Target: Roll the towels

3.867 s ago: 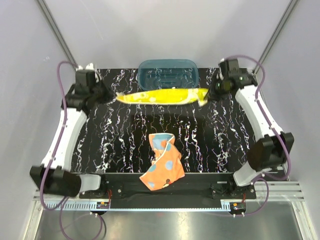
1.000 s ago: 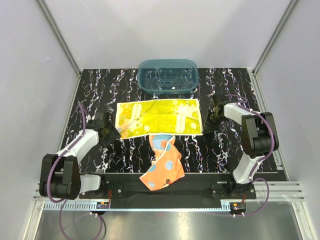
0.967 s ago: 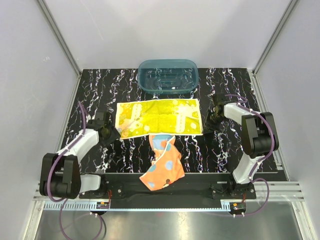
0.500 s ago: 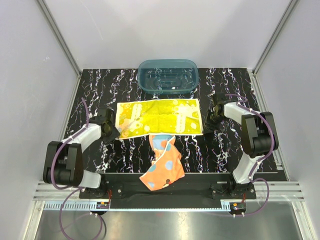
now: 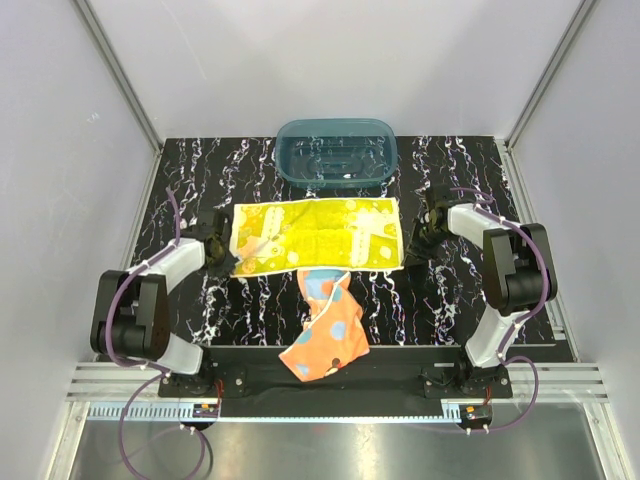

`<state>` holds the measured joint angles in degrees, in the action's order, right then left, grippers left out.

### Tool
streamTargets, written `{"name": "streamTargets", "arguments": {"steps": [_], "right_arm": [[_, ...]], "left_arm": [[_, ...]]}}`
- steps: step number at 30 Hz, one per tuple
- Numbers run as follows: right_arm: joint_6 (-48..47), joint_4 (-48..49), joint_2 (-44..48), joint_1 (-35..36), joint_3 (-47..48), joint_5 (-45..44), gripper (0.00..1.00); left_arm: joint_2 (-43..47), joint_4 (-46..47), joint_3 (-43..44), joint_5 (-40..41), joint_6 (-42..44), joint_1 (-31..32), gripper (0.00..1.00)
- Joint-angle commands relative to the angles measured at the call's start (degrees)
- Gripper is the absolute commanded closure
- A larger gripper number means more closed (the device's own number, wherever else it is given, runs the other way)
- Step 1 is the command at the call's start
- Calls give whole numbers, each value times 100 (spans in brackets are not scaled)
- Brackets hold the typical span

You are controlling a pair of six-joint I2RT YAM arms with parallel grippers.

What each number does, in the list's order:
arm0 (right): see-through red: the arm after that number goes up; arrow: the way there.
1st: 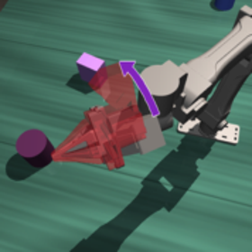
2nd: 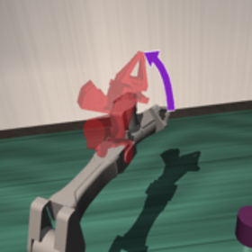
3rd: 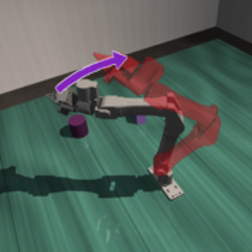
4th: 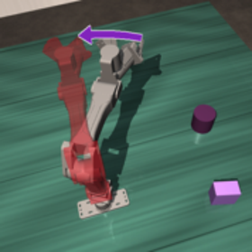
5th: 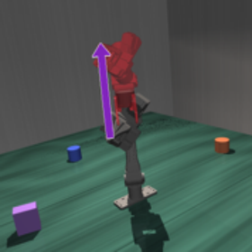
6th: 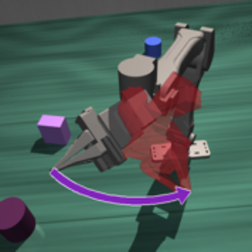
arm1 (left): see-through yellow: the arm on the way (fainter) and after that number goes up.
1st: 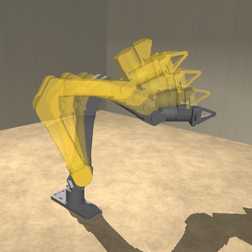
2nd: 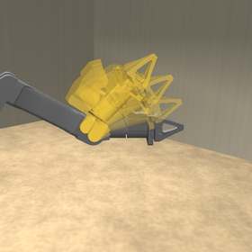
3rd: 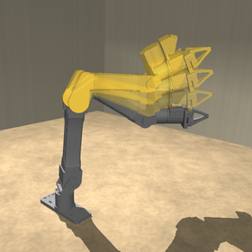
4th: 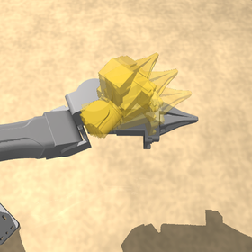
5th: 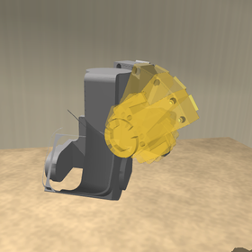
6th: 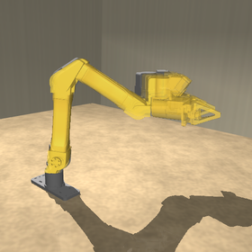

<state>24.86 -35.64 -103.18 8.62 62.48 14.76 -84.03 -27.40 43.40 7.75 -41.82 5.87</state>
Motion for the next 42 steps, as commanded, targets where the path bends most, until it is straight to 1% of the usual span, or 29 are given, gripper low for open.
{"name": "streamTargets", "arguments": {"steps": [1, 6, 11, 19, 27, 30, 32, 36, 41, 42], "right_arm": [[36, -110, 192, 17, 352, 509, 100], [54, -558, 579, 8, 757, 624, 100], [89, -865, 1017, 17, 845, 624, 100], [378, -998, 1931, 17, 433, 370, 100], [423, -1191, 2556, 8, -7, 422, 100], [484, -1235, 2802, 17, -113, 291, 100], [484, -1270, 2838, 8, -78, 246, 100], [458, -1235, 2628, 8, 115, 193, 100], [370, -1147, 1900, 8, 562, 167, 100], [370, -1121, 1898, 8, 564, 167, 100]], "left_arm": [[-26, -203, 467, 86, 104, -33, 100], [141, -713, 1055, -45, 192, -33, 100], [510, -1127, 1303, -98, 297, -33, 100], [1099, -1769, 1356, -291, 578, -33, 100], [1793, -2120, 978, -344, 693, -33, 100], [2021, -2208, 942, -353, 737, -33, 100], [2022, -2252, 1039, -336, 798, -33, 100], [1689, -2323, 1337, -335, 930, -24, 100], [1233, -2305, 1750, -265, 1071, -42, 100], [1153, -2323, 1821, -265, 1071, -42, 100]]}}
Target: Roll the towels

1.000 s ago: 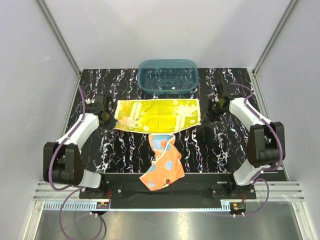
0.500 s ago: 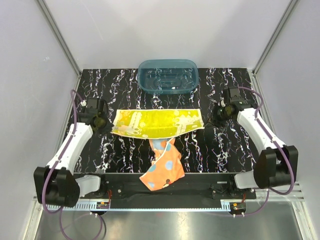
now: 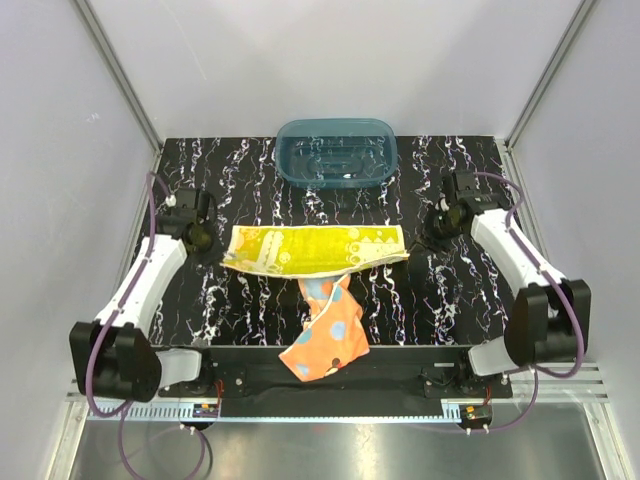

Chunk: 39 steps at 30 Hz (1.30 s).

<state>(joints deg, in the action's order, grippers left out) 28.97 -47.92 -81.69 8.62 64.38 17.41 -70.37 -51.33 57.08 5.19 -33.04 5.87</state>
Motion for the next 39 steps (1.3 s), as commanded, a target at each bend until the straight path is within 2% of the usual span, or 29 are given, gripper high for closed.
{"name": "streamTargets", "arguments": {"steps": [1, 20, 34, 37, 39], "right_arm": [[-67, 99, -416, 8, 513, -115, 100], [-375, 90, -2114, -326, 1832, -80, 100], [-383, 152, -2957, -335, 2289, 43, 100], [-357, 108, -3186, -352, 2456, 17, 99], [-348, 99, -3361, -370, 2614, -9, 94]], "left_arm": [[-292, 62, 523, -18, 227, -42, 100], [-2586, -228, 2438, 52, 526, -68, 100], [-3694, -413, 3380, 193, 518, -68, 100], [-3870, -422, 3581, 237, 456, -77, 92], [-4046, -483, 3739, 254, 421, -77, 84]]}}
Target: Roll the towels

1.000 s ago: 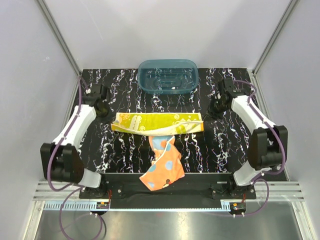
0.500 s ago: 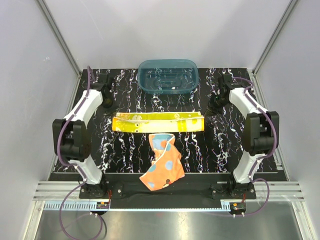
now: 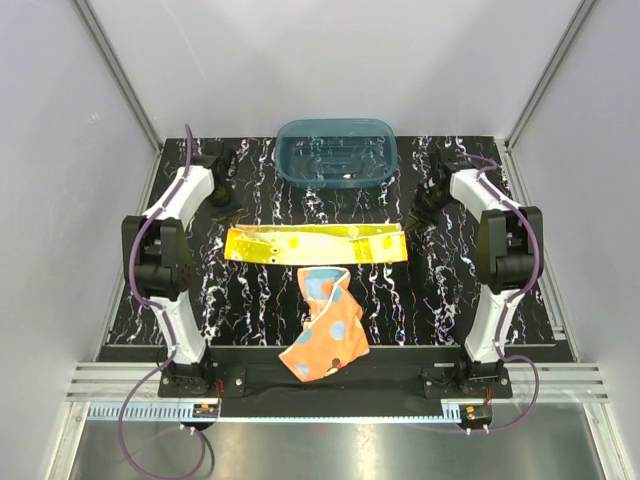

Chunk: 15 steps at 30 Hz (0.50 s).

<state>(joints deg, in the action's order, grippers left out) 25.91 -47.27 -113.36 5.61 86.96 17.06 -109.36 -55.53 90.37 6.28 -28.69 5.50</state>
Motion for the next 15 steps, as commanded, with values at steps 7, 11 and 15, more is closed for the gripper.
{"name": "streamTargets", "arguments": {"steps": [7, 11, 15], "right_arm": [[-78, -274, -696, -218, 1103, -97, 41], [-86, -371, -468, -314, 1122, -378, 27], [-121, -319, 199, -341, 648, -633, 24]], "left_arm": [[-673, -396, 1237, 197, -23, -93, 52], [-648, -608, 1597, 417, 91, -163, 32], [-297, -705, 1511, 514, 258, -268, 28]]}}
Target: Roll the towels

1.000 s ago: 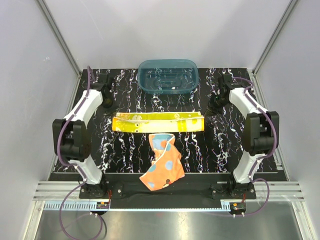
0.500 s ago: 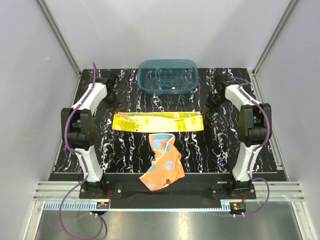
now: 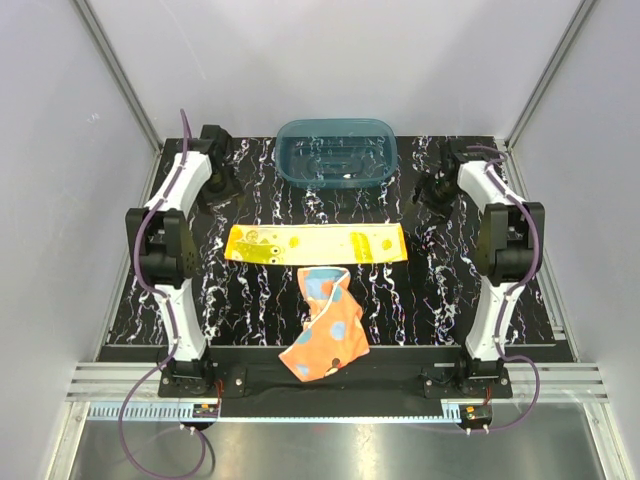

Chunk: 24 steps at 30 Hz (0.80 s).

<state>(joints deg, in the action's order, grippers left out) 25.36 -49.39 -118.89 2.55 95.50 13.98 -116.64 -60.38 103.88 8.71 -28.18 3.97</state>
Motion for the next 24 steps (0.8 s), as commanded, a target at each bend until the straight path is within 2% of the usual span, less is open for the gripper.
{"name": "streamTargets", "arguments": {"steps": [1, 6, 14, 18, 24], "right_arm": [[-67, -72, 875, -26, -338, -352, 24], [65, 402, 1674, -35, -1577, 69, 24], [329, 1150, 2247, -26, -3115, 764, 31], [390, 1404, 2221, -26, -3354, 817, 33], [548, 1870, 1967, -35, -3521, 1019, 41]], "left_arm": [[510, -220, 90, 298, 260, -115, 28], [1265, -9, -560, 342, 621, -115, 28], [2487, 702, -2035, 43, 551, -98, 28], [2892, 1150, -2713, -106, 586, -98, 28], [3094, 1511, -3232, -185, 656, -98, 29]]}}
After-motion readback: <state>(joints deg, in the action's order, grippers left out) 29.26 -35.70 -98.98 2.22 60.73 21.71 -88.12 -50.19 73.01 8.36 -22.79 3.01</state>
